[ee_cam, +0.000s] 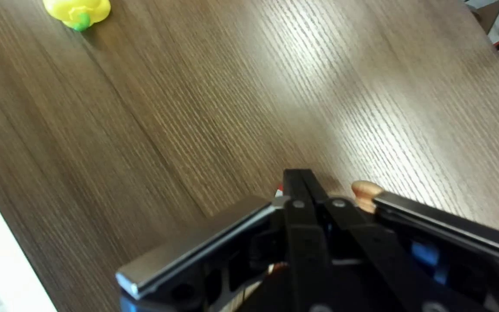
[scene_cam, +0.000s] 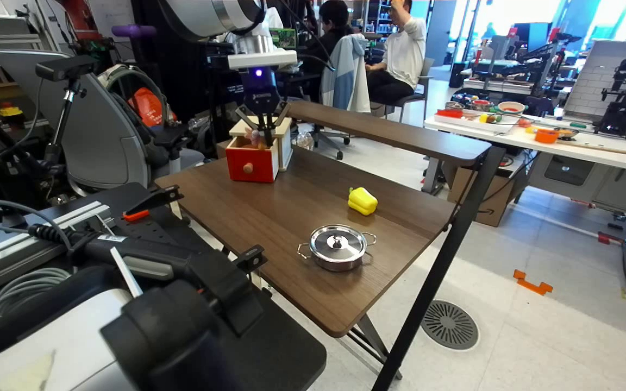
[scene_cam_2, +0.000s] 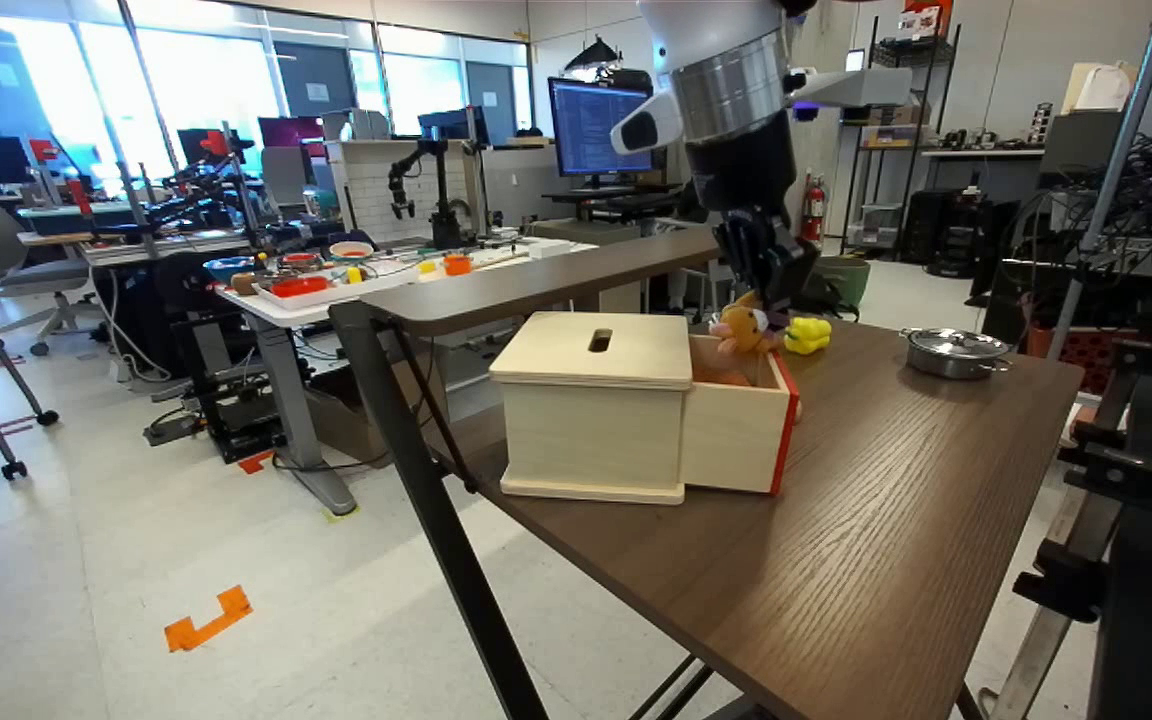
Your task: Open the drawer and pick up the plush toy and place it in the open drawer
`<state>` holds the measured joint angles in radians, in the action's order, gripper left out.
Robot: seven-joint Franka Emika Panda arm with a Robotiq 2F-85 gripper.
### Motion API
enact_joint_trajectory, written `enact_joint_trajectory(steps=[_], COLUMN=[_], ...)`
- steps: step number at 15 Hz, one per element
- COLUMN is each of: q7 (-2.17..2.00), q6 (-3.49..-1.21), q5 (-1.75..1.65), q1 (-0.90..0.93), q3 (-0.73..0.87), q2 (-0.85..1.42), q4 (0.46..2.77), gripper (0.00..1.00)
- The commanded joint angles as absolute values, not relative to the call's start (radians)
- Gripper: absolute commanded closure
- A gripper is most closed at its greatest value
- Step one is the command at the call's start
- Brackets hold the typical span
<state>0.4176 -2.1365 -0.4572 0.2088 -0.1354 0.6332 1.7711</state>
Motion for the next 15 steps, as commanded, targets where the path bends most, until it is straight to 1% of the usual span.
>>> enact_joint_trajectory(steps=[1, 13, 14, 15], q7=[0.411, 0.428, 0.427, 0.428], q6=[-2.085, -2.105, -2.107, -2.106], q5=[-0.521, -0.53, -0.526, -0.527], q1=[0.253, 0.251, 0.25, 0.25], q3=[-0.117, -0.124, -0.125, -0.125], q2=[0.649, 0.685, 0.687, 0.686], q4=[1.713, 1.717, 1.717, 1.716], gripper=[1.0, 1.0, 0.73, 0.72])
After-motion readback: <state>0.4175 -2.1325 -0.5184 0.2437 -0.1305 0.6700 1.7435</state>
